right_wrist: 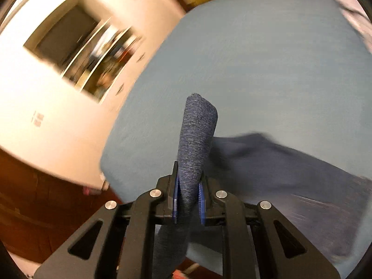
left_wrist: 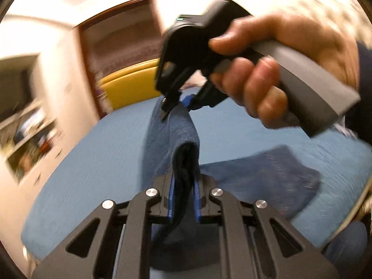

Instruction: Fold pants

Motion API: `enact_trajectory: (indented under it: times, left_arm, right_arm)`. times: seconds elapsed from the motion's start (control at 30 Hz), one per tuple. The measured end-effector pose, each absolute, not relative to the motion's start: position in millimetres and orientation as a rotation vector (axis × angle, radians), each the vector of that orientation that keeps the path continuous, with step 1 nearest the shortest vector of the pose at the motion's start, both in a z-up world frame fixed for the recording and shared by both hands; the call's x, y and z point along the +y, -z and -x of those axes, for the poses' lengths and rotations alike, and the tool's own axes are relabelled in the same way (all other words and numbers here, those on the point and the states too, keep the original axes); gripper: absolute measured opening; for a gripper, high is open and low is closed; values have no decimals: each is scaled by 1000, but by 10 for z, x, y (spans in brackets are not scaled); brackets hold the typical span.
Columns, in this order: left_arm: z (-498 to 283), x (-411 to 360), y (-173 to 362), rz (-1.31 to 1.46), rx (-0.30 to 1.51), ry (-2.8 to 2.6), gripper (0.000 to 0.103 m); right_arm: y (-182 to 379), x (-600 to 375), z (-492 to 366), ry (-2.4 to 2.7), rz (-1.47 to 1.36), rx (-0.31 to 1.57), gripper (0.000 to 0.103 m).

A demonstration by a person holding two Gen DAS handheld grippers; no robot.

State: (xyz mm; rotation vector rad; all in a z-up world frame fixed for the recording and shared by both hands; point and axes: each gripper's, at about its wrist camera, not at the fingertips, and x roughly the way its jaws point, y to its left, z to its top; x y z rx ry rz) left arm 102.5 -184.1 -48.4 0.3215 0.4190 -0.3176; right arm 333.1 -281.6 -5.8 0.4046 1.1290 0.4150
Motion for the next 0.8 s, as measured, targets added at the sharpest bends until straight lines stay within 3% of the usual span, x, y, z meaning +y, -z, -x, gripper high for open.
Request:
enact_trajectory:
  times: [0.17, 0.23, 0.33, 0.4, 0.43, 0.5, 0.57, 0.67, 0.8]
  left_arm:
    - [-788, -3247, 1454, -584, 455, 425, 13]
    - [-737, -3534, 1865, -728, 473, 421, 20]
    - [-670, -3569, 2051, -818, 406, 367, 52]
    - [-655, -3568, 2079, -850, 366, 338, 54]
    - [-652, -3595, 2087, -855, 365, 341, 54]
    - [-635, -3611, 2080, -857, 347, 344, 50]
    - [-588, -3708, 2055, -856, 354, 372, 27]
    - [-561, -3692, 2090, -822, 379, 408, 15]
    - [-611, -3579, 2095, -754, 415, 450, 12]
  right_arm:
    - [1025, -4178, -3109, -313, -524, 1199, 16]
    - [1513, -4374, -3085, -274, -540, 1254, 26]
    - [1745, -4510, -2998, -336, -634, 1221, 28]
    - [1773, -4609, -2990, -361, -656, 1205, 30]
    - [1759, -4620, -2985, -362, -628, 1197, 35]
    - [1709, -4605, -2950, -316, -544, 1172, 37]
    - [1637, -4567, -2900, -257, -458, 1136, 37]
    - [1585, -4416, -2802, -199, -335, 1098, 37]
    - [1677, -4155, -2745, -167, -222, 1062, 20]
